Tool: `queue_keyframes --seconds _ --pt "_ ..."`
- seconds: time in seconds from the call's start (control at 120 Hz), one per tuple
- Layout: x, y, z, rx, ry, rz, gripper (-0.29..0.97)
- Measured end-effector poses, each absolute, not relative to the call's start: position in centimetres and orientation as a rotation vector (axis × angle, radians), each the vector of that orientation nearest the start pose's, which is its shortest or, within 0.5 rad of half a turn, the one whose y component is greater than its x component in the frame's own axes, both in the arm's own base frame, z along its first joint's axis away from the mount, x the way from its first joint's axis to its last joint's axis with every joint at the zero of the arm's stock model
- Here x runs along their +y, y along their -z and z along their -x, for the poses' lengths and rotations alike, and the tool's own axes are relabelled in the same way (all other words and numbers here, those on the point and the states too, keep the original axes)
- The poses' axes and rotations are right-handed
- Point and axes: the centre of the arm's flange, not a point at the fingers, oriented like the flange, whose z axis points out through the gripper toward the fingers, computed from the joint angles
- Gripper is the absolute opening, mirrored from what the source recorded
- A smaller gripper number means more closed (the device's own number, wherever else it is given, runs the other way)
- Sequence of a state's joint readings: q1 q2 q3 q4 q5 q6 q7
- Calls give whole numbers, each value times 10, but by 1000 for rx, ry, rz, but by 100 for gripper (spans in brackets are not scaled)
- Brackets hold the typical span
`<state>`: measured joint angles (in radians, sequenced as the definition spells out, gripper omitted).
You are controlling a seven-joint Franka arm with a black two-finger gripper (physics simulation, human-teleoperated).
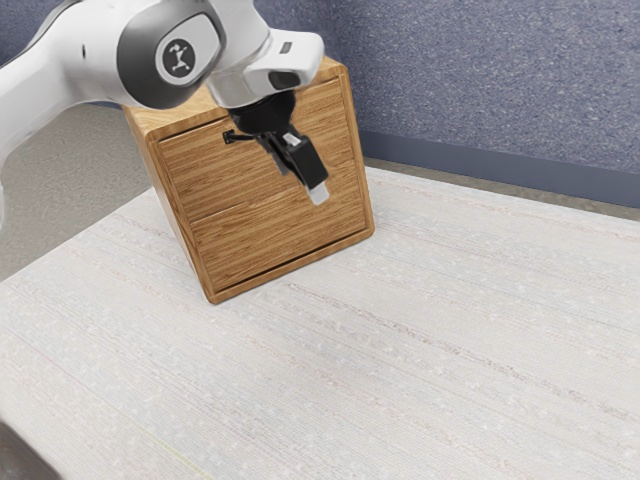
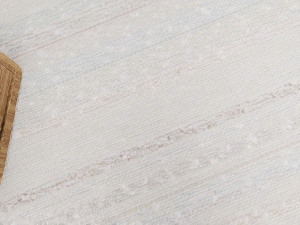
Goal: Pull the drawer handle with one arm to open the drawer
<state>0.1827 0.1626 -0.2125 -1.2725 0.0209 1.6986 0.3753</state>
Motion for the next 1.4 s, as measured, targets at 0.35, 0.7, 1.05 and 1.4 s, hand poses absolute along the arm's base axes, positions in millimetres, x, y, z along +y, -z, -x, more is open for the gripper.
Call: queue_keyframes --seconds 0.35,0.7,1.05,1.4 --pt "11 -677 -618 472 319 2773 66" --pt "24 -700 -612 336 351 2655 66" --pt "27 -684 -622 287 330 2669 54" --pt "19 -667 -648 288 344 2695 54"
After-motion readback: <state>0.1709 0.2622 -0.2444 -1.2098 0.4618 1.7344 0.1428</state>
